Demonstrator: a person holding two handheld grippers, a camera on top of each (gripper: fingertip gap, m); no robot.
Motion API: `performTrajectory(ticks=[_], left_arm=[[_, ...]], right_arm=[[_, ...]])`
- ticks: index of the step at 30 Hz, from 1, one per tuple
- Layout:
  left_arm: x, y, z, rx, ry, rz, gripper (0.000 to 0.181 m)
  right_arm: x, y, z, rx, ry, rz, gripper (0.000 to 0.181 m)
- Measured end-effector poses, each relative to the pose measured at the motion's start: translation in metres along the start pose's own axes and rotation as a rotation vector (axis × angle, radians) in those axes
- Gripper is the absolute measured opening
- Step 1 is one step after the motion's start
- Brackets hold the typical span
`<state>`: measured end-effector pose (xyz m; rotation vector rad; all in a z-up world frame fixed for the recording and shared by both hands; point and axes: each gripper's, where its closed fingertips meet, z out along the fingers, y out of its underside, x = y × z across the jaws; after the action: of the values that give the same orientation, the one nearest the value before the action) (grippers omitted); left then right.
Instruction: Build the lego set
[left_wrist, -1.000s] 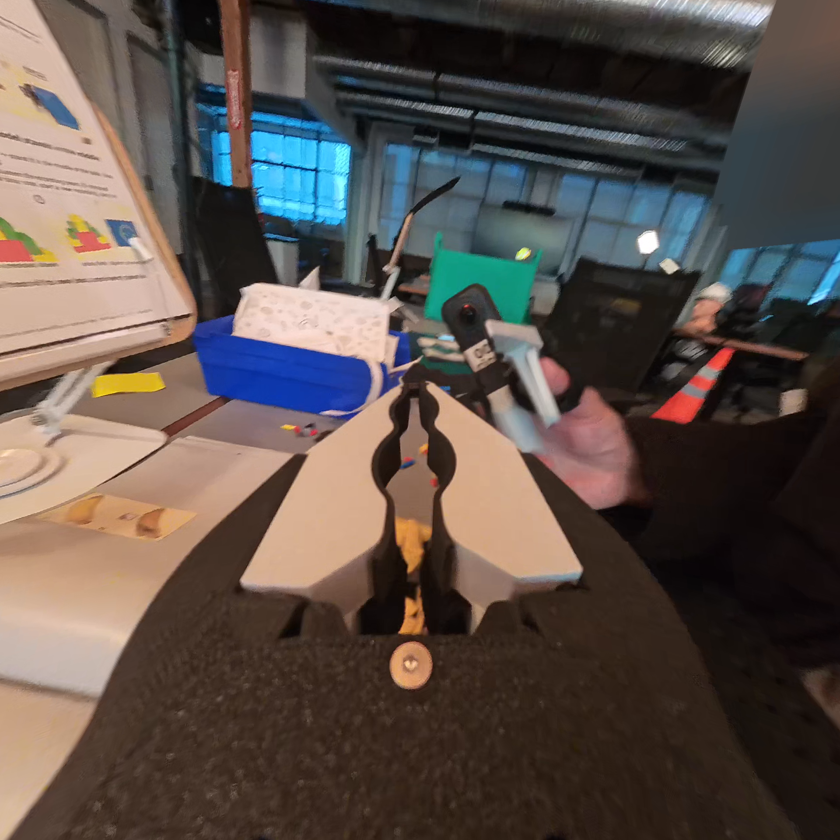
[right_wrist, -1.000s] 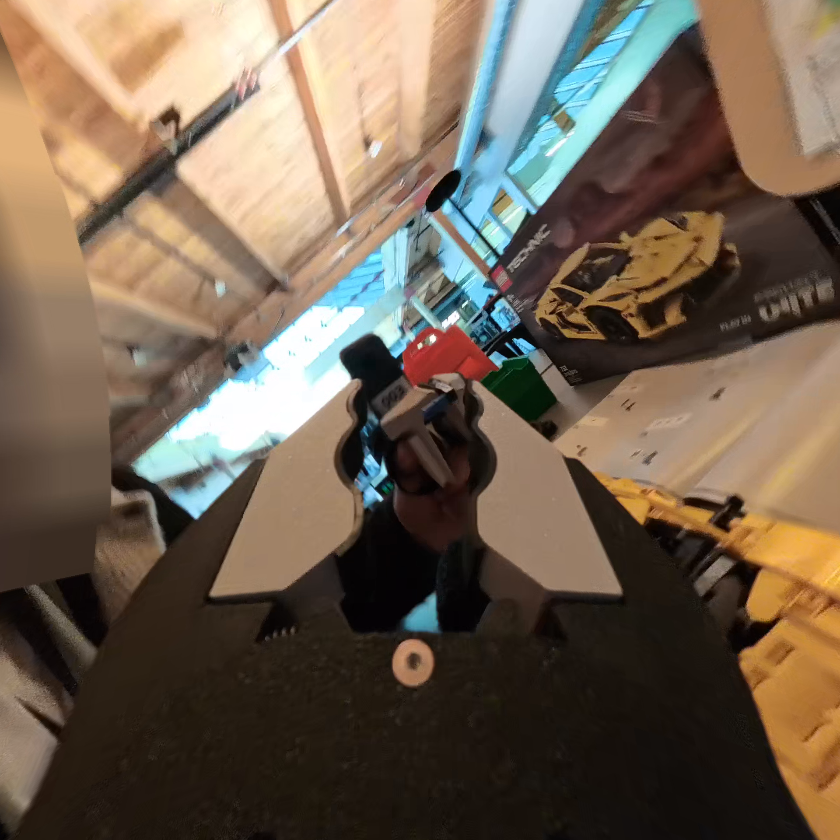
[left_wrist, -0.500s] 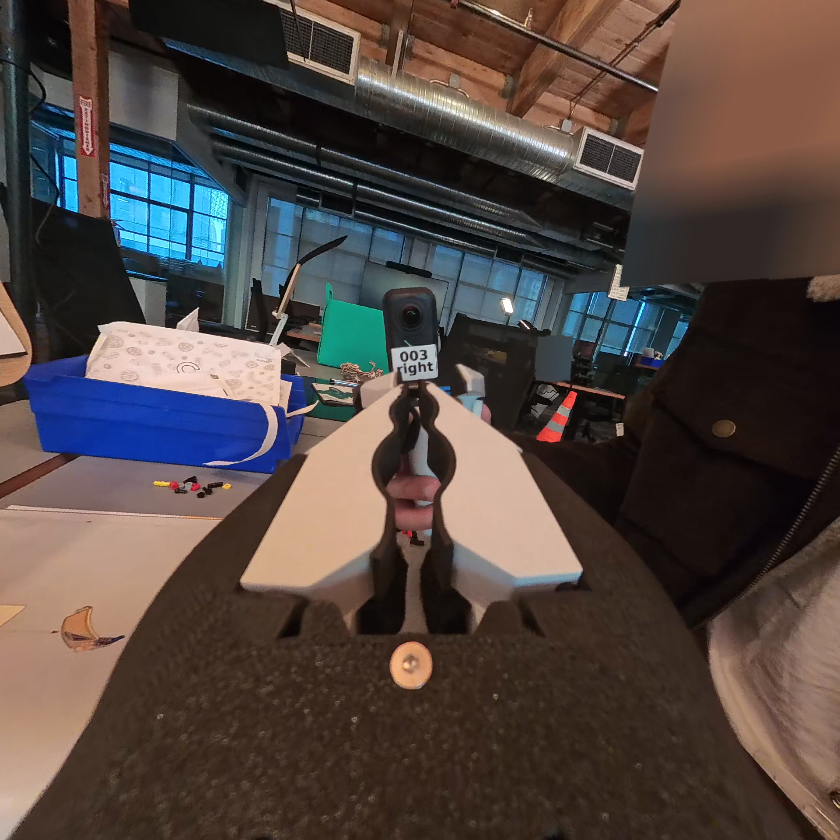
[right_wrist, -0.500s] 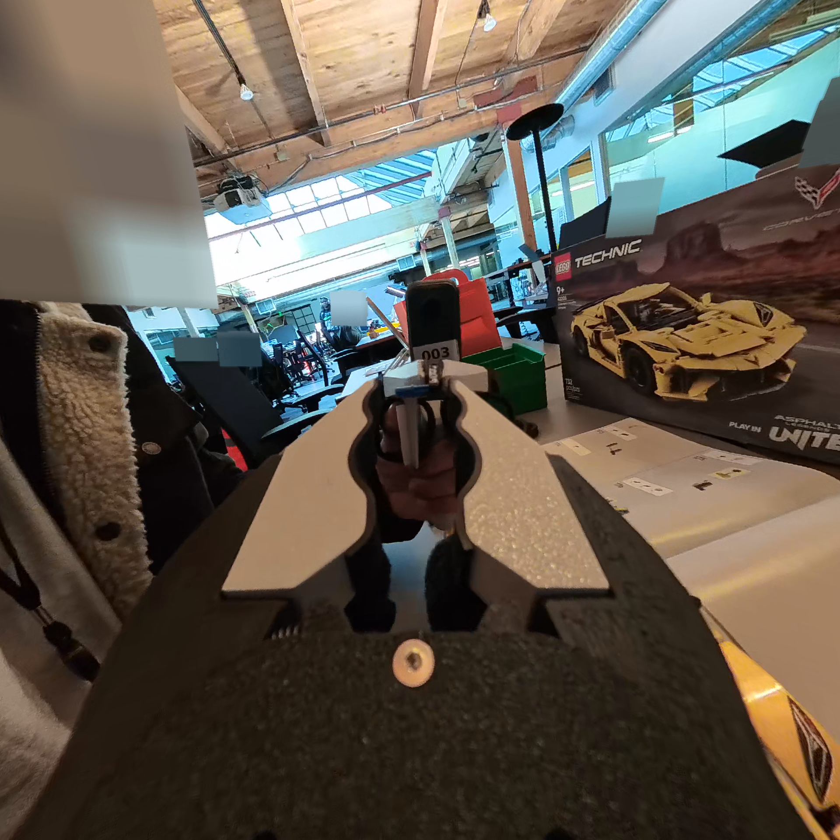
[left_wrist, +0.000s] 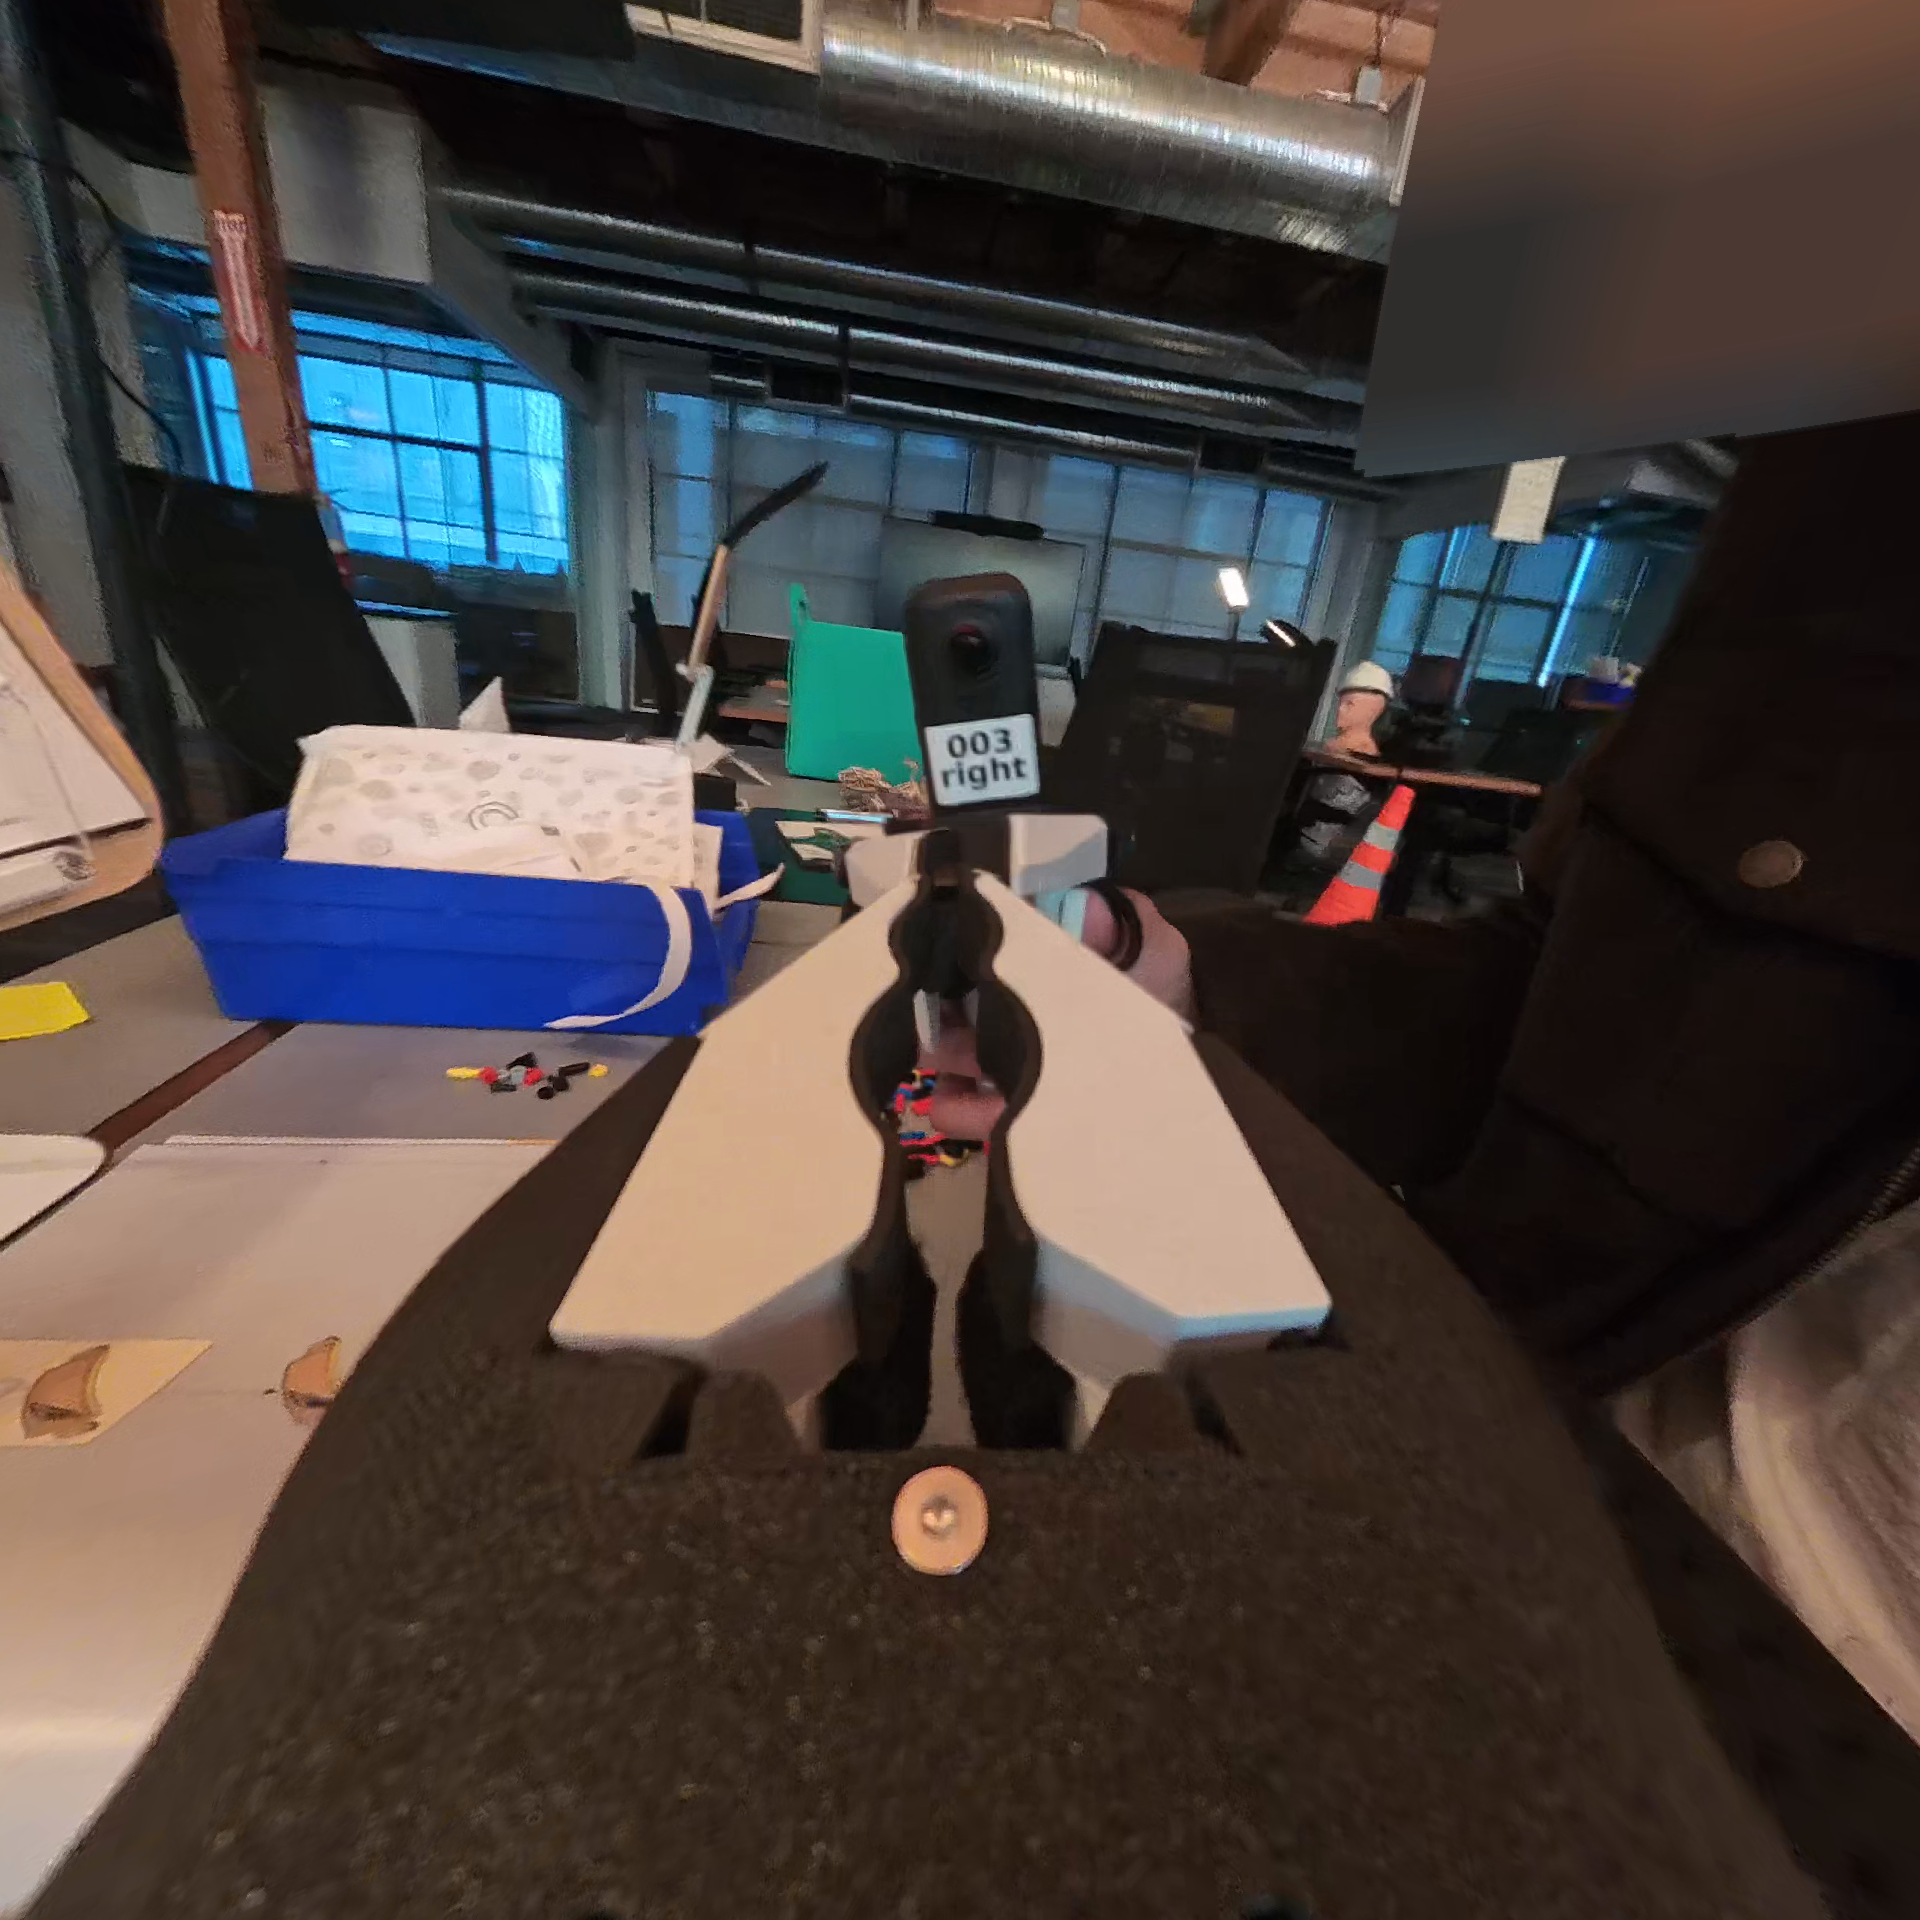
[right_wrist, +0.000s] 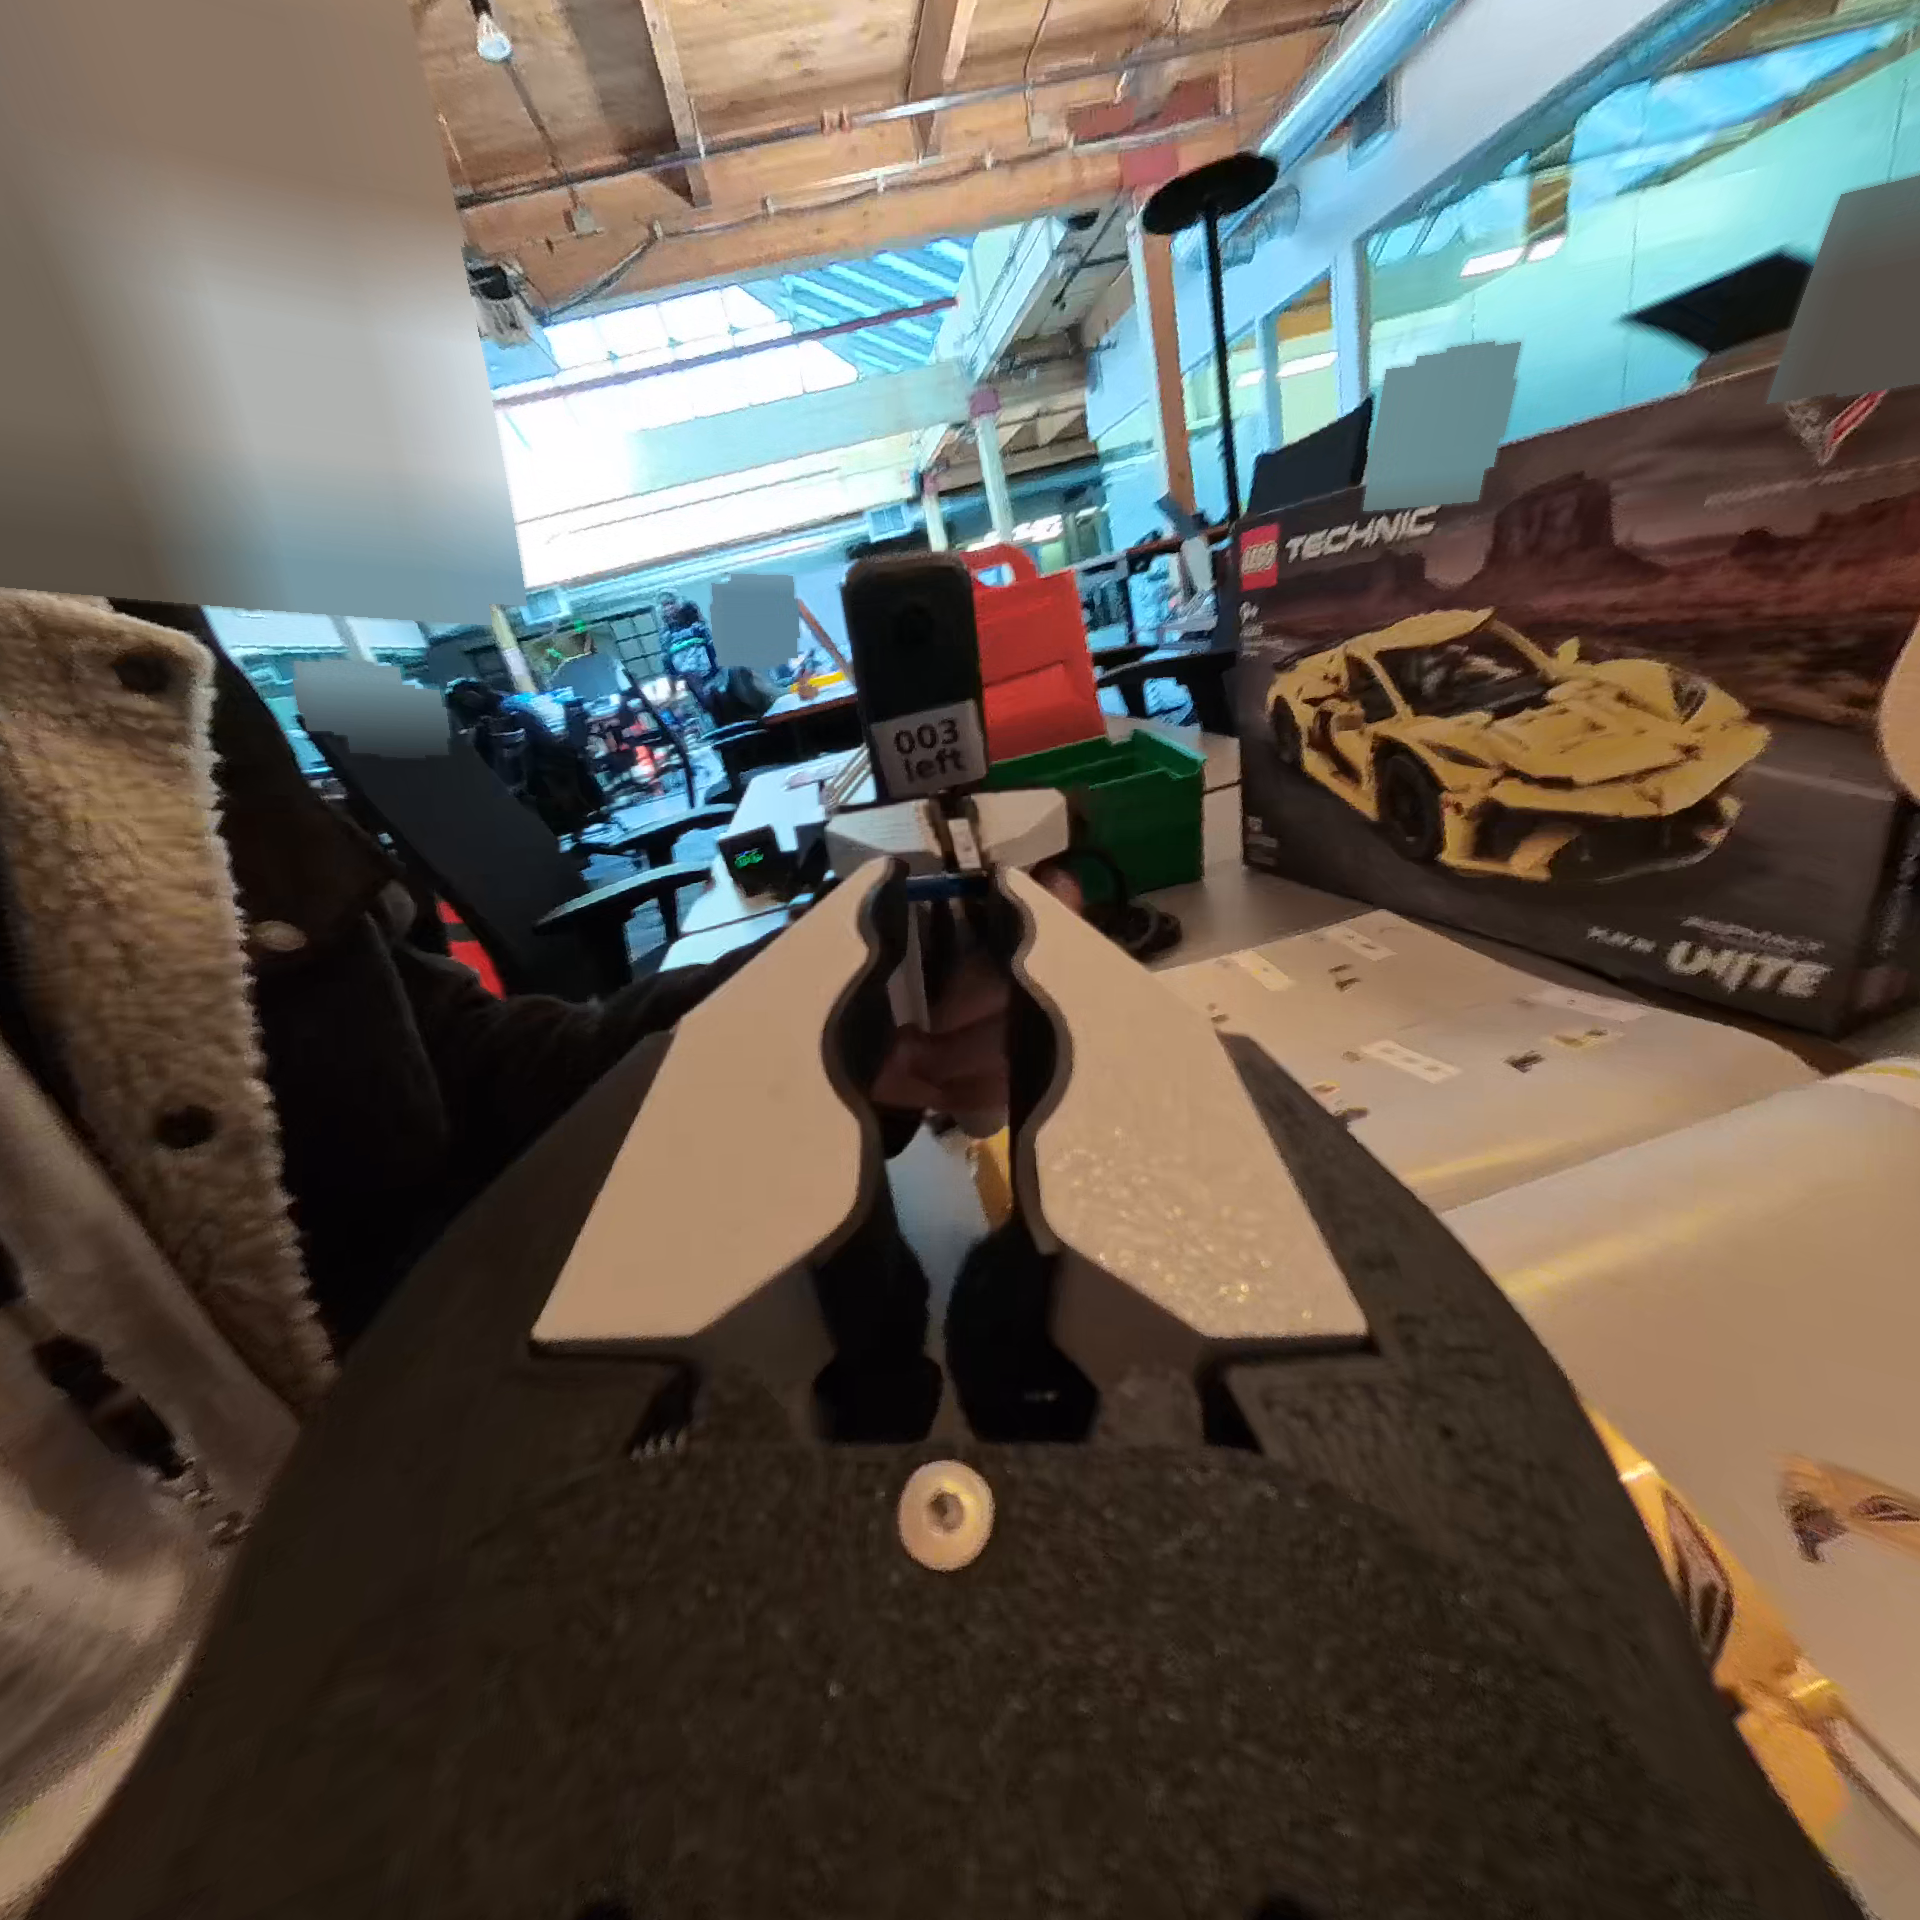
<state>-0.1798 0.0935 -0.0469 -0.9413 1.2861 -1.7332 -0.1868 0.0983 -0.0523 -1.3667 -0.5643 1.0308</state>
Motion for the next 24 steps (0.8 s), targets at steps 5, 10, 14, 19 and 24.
performTrajectory(ticks=[5, 10, 14, 19, 24], left_arm=[[0.009, 0.001, 0.003, -0.042, 0.024, 0.019, 0.003], [0.009, 0.003, 0.002, -0.057, 0.02, 0.024, 0.003], [0.006, 0.005, -0.004, -0.084, 0.02, 0.021, 0.003], [-0.008, 0.004, -0.009, -0.041, 0.008, -0.086, 0.003], [-0.012, 0.008, -0.011, -0.057, -0.008, -0.09, 0.003]], right_arm=[[-0.007, 0.0, -0.003, 0.01, -0.034, -0.01, 0.013], [-0.006, 0.001, -0.002, -0.032, -0.031, -0.018, 0.013], [-0.003, 0.005, 0.003, -0.054, -0.003, -0.071, 0.013], [0.012, 0.002, 0.009, 0.019, 0.023, -0.03, 0.018], [0.013, 0.006, 0.009, 0.014, 0.023, -0.056, 0.013]])
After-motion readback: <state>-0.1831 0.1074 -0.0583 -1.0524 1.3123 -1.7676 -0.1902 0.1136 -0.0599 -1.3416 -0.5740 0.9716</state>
